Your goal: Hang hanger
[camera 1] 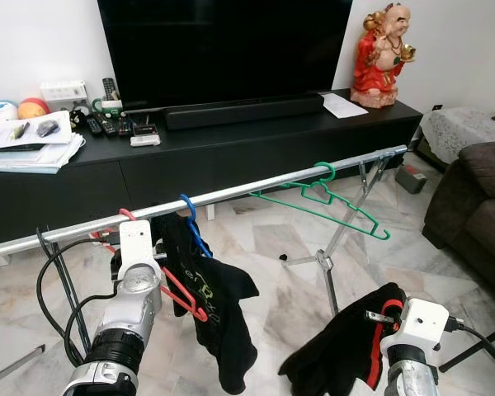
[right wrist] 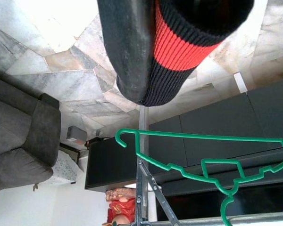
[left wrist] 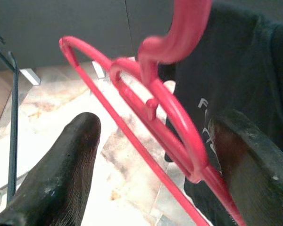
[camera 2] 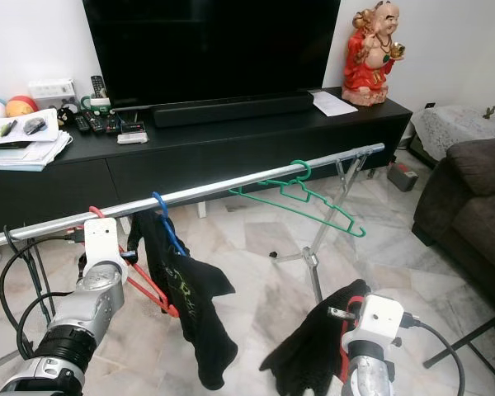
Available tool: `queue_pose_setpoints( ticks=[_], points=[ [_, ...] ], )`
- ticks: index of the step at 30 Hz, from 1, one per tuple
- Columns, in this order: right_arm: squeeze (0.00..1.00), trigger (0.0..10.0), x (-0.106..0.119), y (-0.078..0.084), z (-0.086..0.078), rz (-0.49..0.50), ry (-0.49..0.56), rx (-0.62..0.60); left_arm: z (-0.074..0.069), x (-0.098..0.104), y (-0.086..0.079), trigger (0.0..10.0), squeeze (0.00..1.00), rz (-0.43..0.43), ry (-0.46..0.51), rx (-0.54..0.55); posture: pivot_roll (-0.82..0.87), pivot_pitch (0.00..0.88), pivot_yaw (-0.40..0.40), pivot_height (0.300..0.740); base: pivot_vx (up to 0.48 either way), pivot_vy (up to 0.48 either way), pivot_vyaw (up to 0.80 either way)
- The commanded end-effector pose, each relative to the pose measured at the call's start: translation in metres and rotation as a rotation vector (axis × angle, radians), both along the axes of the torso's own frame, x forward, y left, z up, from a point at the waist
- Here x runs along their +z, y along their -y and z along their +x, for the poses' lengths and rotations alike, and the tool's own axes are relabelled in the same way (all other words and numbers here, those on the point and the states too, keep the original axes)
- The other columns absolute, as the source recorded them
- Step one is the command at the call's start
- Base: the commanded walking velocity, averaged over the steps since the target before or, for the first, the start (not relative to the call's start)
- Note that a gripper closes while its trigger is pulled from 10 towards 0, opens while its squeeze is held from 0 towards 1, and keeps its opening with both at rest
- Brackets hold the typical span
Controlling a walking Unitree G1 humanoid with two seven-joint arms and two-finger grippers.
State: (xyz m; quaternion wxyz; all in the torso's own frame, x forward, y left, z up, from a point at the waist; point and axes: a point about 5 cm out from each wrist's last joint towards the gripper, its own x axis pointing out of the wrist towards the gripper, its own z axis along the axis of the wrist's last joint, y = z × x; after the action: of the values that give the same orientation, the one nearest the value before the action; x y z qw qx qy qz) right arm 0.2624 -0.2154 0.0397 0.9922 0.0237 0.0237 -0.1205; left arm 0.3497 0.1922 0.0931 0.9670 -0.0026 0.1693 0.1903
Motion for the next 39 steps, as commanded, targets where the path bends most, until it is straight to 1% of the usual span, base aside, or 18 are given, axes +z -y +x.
queue_pose_setpoints(
  ticks=[1, 2, 8, 9, 10, 11, 14, 23, 24, 25, 26, 27, 28, 39],
  points=[
    [0.00, 10.0, 0.002, 0.000, 0.003, 0.007, 0.005, -0.001, 0.003, 0.002, 0.001, 9.3, 0.00, -0.033, 0.007, 0.010, -0.04, 0.000, 0.002, 0.740, 0.000, 0.000, 0.00],
    [0.00, 10.0, 0.002, -0.001, 0.003, 0.008, 0.004, 0.000, 0.003, 0.001, 0.003, 0.0, 0.00, -0.044, 0.006, 0.006, -0.04, 0.000, 0.003, 0.740, 0.000, 0.000, 0.00],
    [0.00, 10.0, 0.001, -0.001, 0.003, 0.009, 0.002, -0.001, 0.004, -0.001, 0.007, 0.0, 0.00, -0.064, 0.000, -0.017, -0.04, 0.000, 0.004, 0.740, 0.000, 0.000, 0.00],
    [0.00, 10.0, 0.001, -0.001, 0.003, 0.009, 0.001, 0.000, 0.004, -0.001, 0.009, 4.1, 0.00, -0.076, 0.001, -0.024, -0.04, 0.000, 0.004, 0.740, 0.000, 0.000, 0.00],
    [0.00, 10.0, 0.001, -0.001, 0.003, 0.009, 0.000, 0.000, 0.005, -0.001, 0.010, 4.1, 0.00, -0.090, 0.004, -0.030, -0.04, 0.000, 0.004, 0.740, 0.000, 0.000, 0.00],
    [0.00, 10.0, 0.001, -0.001, 0.003, 0.010, 0.000, 0.001, 0.005, -0.001, 0.011, 10.0, 0.00, -0.088, 0.003, -0.035, -0.04, 0.000, 0.003, 0.740, 0.000, 0.000, 0.00],
    [0.00, 10.0, 0.000, -0.002, 0.003, 0.012, -0.002, 0.004, 0.006, -0.001, 0.012, 10.0, 0.00, -0.086, 0.005, -0.040, -0.04, 0.000, 0.003, 0.740, 0.000, 0.000, 0.00],
    [0.00, 10.0, 0.000, -0.003, 0.003, 0.013, -0.002, 0.006, 0.006, 0.000, 0.011, 10.0, 0.00, -0.069, 0.012, -0.037, -0.04, 0.000, 0.004, 0.740, 0.000, 0.000, 0.00],
    [0.00, 10.0, 0.000, -0.003, 0.003, 0.013, -0.003, 0.005, 0.007, 0.001, 0.010, 9.8, 0.00, -0.060, 0.016, -0.037, -0.04, 0.000, 0.004, 0.740, 0.000, 0.000, 0.00],
    [0.00, 10.0, 0.000, -0.003, 0.003, 0.014, -0.003, 0.005, 0.007, 0.001, 0.010, 4.7, 0.00, -0.058, 0.018, -0.037, -0.04, 0.000, 0.004, 0.740, 0.000, 0.000, 0.00],
    [0.00, 10.0, 0.000, -0.003, 0.003, 0.014, -0.002, 0.005, 0.007, 0.001, 0.010, 4.7, 0.00, -0.057, 0.019, -0.037, -0.04, 0.000, 0.004, 0.740, 0.000, 0.000, 0.00],
    [0.00, 10.0, 0.000, -0.003, 0.003, 0.014, -0.002, 0.005, 0.007, 0.001, 0.011, 3.0, 0.00, -0.057, 0.019, -0.038, -0.04, 0.000, 0.004, 0.740, 0.000, 0.000, 0.00],
    [0.00, 10.0, 0.001, -0.003, 0.004, 0.014, -0.002, 0.006, 0.007, 0.001, 0.011, 0.0, 0.00, -0.057, 0.021, -0.039, -0.05, 0.000, 0.005, 0.740, 0.000, 0.000, 0.00],
    [0.00, 10.0, 0.000, -0.003, 0.003, 0.015, -0.001, 0.006, 0.007, 0.001, 0.013, 0.0, 0.00, -0.061, 0.025, -0.049, -0.05, 0.000, 0.004, 0.740, 0.000, 0.000, 0.00]
  ],
)
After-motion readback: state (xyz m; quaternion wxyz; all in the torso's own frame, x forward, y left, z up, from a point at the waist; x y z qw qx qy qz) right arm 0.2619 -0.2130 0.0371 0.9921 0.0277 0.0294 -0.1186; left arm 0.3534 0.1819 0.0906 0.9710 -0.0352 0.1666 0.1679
